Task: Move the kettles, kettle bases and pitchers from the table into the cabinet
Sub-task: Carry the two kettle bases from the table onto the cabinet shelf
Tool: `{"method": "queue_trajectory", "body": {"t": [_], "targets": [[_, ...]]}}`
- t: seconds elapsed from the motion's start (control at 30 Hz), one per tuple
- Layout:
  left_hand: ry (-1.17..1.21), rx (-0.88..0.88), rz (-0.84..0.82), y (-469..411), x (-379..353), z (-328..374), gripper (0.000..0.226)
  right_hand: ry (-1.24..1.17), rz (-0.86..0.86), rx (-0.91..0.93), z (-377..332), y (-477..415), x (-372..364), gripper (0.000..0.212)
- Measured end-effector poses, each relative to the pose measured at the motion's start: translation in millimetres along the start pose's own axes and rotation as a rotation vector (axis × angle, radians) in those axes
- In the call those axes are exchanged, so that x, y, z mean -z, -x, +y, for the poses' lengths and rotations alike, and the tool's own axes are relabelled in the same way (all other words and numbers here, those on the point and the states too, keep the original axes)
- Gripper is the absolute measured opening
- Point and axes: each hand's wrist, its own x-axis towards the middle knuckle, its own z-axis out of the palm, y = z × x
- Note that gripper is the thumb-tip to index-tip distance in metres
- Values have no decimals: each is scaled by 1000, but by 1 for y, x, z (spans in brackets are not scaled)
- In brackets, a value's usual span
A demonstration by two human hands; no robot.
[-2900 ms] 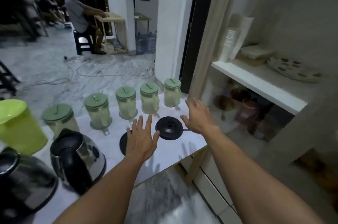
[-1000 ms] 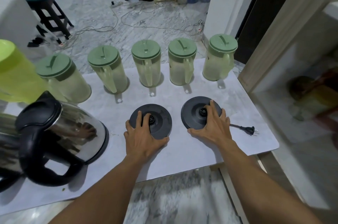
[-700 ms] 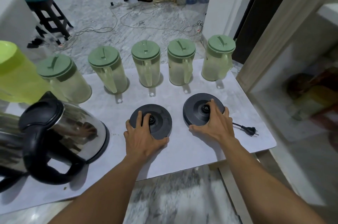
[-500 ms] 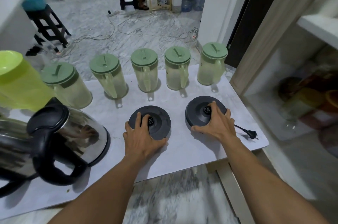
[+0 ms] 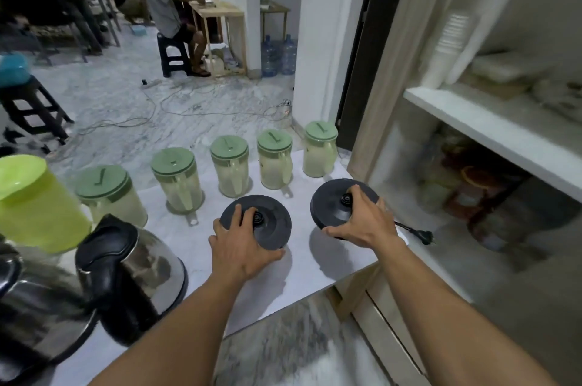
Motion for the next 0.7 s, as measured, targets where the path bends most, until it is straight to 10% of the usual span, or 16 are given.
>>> {"method": "queue_trajectory", "body": {"t": [0.7], "targets": [[45,-681,4,62,154,103,113,29,369,-467,-15,273,158,121]]}}
